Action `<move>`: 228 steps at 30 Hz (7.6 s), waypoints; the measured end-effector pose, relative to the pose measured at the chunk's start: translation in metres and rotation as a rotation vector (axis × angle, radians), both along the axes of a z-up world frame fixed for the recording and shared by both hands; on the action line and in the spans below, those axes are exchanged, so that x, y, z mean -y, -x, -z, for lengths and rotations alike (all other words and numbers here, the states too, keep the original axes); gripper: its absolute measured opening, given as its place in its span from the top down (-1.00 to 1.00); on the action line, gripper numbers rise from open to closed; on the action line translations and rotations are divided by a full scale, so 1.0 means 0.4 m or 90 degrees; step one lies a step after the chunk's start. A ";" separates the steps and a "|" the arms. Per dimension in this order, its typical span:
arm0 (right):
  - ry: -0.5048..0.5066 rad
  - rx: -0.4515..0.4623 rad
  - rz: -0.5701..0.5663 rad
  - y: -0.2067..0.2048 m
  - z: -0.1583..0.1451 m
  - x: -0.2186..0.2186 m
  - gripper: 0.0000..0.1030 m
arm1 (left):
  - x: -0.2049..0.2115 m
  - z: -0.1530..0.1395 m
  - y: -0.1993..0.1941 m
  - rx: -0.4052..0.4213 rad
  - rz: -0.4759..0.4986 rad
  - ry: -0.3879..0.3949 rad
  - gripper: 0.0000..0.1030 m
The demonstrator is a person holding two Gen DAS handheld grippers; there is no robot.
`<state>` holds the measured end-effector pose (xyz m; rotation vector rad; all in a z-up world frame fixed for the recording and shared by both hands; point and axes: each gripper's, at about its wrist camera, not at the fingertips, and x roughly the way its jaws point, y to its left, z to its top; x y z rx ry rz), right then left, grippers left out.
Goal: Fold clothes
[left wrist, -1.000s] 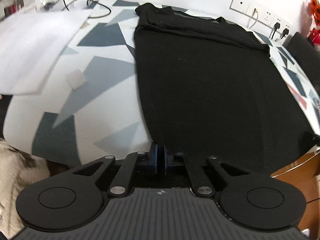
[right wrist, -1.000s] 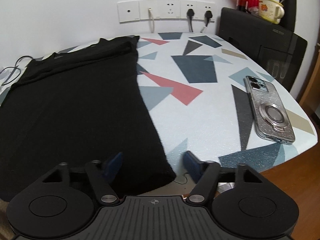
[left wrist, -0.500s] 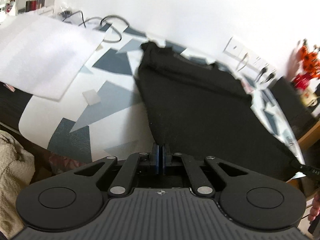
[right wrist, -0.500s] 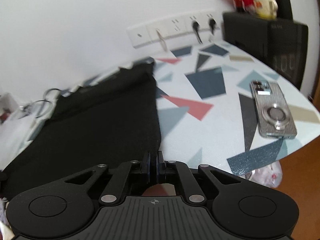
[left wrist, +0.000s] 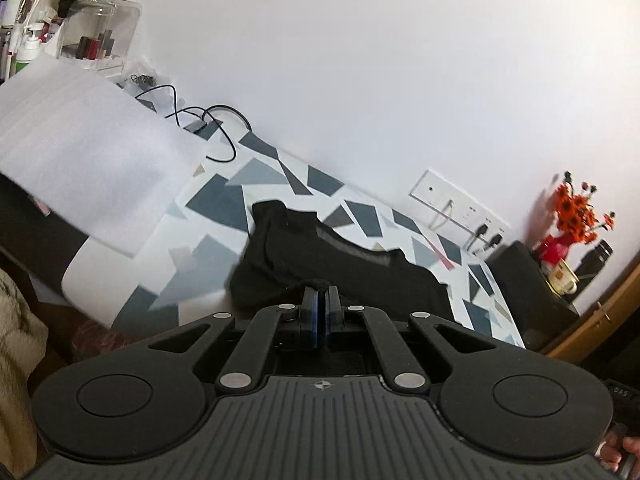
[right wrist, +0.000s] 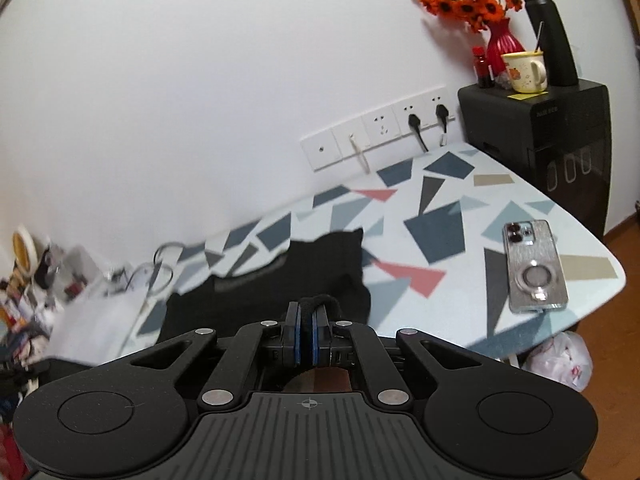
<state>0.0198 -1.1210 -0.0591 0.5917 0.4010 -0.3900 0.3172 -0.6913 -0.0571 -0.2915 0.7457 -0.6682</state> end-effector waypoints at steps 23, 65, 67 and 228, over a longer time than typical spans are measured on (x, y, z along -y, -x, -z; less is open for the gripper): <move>0.001 -0.140 -0.023 -0.694 0.210 0.355 0.92 | 0.406 0.211 -0.541 -0.095 -0.062 -0.177 0.93; 0.255 -0.283 -0.194 -0.970 0.375 0.231 -0.22 | 0.610 0.298 -0.532 0.075 0.116 -0.395 -0.28; 0.258 -0.275 -0.156 -0.989 0.364 0.265 -0.23 | 0.631 0.283 -0.566 0.098 0.082 -0.389 -0.28; 0.040 -0.067 -1.205 -0.423 -0.085 -1.704 0.71 | -1.139 -0.007 1.096 -0.185 -1.030 -0.103 0.61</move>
